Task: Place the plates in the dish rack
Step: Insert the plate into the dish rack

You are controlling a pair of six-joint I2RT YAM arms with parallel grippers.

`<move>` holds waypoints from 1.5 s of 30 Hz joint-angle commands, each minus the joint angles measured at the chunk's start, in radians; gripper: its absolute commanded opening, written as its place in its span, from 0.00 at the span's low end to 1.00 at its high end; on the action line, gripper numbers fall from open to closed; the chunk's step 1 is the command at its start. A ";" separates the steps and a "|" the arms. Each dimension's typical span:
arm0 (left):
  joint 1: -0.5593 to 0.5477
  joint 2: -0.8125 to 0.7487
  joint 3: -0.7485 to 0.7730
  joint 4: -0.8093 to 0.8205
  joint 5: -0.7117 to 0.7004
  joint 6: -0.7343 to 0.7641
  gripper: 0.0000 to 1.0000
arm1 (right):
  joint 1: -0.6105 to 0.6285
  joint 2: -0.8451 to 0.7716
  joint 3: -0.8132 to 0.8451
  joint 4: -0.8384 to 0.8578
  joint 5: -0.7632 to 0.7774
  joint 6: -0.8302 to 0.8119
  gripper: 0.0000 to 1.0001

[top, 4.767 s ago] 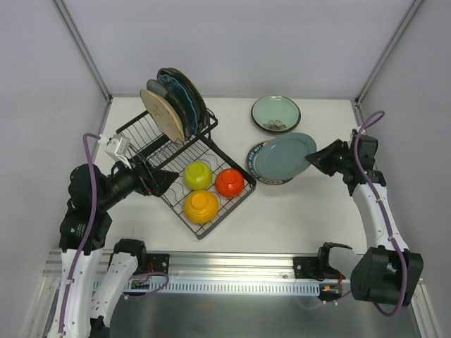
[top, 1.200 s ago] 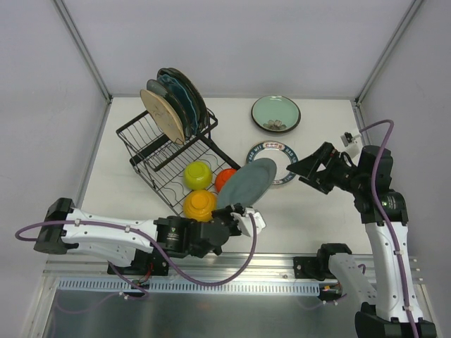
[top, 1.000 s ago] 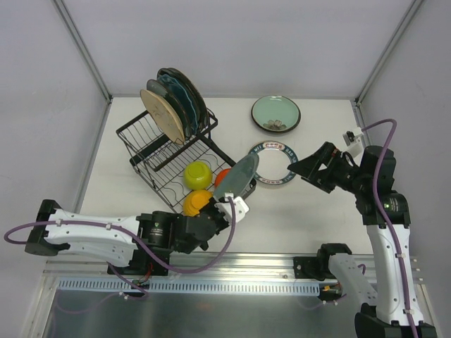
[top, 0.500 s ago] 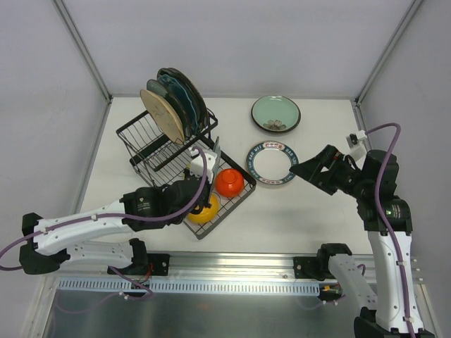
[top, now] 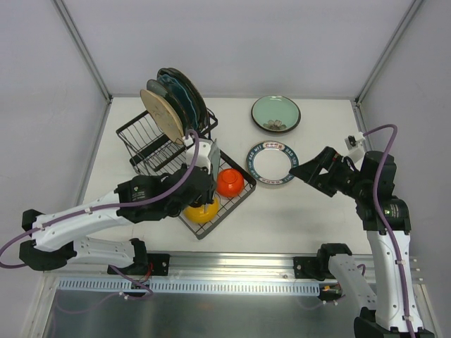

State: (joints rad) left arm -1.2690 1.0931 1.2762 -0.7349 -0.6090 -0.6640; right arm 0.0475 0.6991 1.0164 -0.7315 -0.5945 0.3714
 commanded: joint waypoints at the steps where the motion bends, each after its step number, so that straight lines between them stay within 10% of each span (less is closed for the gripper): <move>1: -0.001 -0.052 0.126 0.071 -0.060 -0.009 0.00 | -0.006 -0.009 0.001 0.003 -0.002 -0.020 0.95; 45: -0.001 -0.302 0.347 0.390 -0.276 0.380 0.00 | -0.020 0.028 -0.029 0.026 -0.021 -0.029 0.95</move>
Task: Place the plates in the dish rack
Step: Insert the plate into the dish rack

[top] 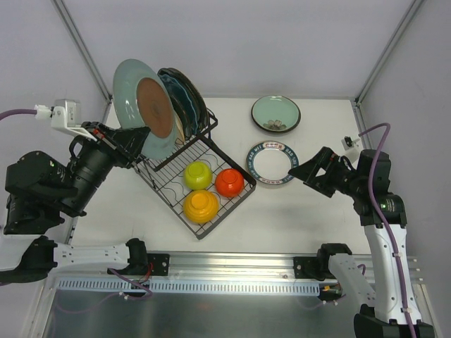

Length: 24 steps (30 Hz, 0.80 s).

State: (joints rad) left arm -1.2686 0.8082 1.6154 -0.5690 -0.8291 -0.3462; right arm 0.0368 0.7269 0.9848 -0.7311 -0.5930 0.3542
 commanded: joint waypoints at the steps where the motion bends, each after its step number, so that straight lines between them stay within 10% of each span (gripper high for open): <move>1: -0.002 -0.020 -0.011 0.241 -0.092 0.085 0.00 | -0.008 0.000 0.003 0.025 -0.022 -0.014 0.95; 10: 0.003 -0.015 -0.139 0.471 -0.352 0.332 0.00 | -0.009 0.000 -0.009 0.033 -0.027 -0.011 0.95; 24: 0.212 0.085 -0.233 0.462 -0.257 0.257 0.00 | -0.009 -0.009 -0.025 0.041 -0.030 -0.008 0.95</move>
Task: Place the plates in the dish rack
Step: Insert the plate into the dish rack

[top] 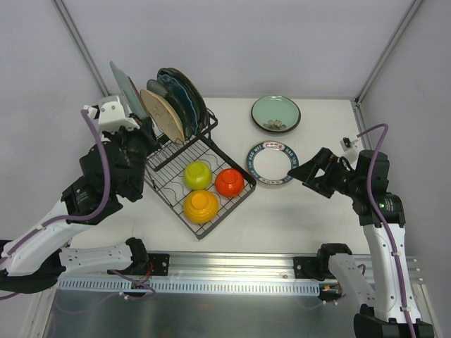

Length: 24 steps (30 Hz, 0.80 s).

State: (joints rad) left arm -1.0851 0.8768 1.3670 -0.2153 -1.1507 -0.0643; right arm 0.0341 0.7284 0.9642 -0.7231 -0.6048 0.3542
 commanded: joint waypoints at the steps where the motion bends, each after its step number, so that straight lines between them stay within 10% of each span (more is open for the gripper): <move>1: 0.042 0.033 0.015 0.102 0.089 -0.034 0.00 | -0.008 -0.009 -0.005 0.031 -0.019 -0.009 0.95; 12: 0.249 0.083 -0.013 -0.052 0.246 -0.345 0.00 | -0.010 -0.015 -0.012 0.022 -0.015 -0.021 0.95; 24: 0.254 0.166 0.023 -0.045 0.086 -0.499 0.00 | -0.011 -0.011 -0.013 0.025 -0.018 -0.032 0.95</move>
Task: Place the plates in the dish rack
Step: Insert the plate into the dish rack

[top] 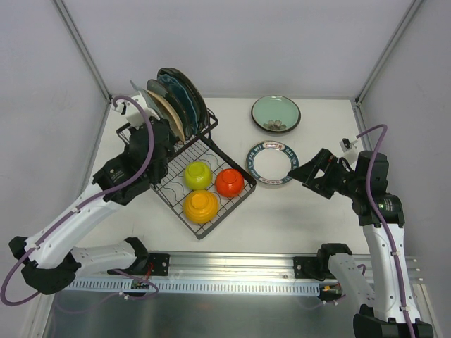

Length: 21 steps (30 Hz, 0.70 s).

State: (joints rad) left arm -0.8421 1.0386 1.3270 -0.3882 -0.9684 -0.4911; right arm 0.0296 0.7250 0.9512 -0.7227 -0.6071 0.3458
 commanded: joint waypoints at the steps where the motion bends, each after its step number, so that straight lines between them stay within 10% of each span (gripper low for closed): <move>1: 0.009 0.011 0.066 0.127 -0.105 -0.092 0.00 | -0.007 -0.009 0.001 0.023 -0.017 -0.022 0.95; 21: 0.011 0.097 0.178 0.135 -0.225 -0.113 0.00 | -0.008 0.001 -0.008 0.032 -0.016 -0.031 0.95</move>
State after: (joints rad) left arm -0.8360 1.1378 1.4384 -0.3782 -1.1370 -0.5991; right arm 0.0296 0.7269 0.9485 -0.7223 -0.6071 0.3305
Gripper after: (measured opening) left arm 0.060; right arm 0.948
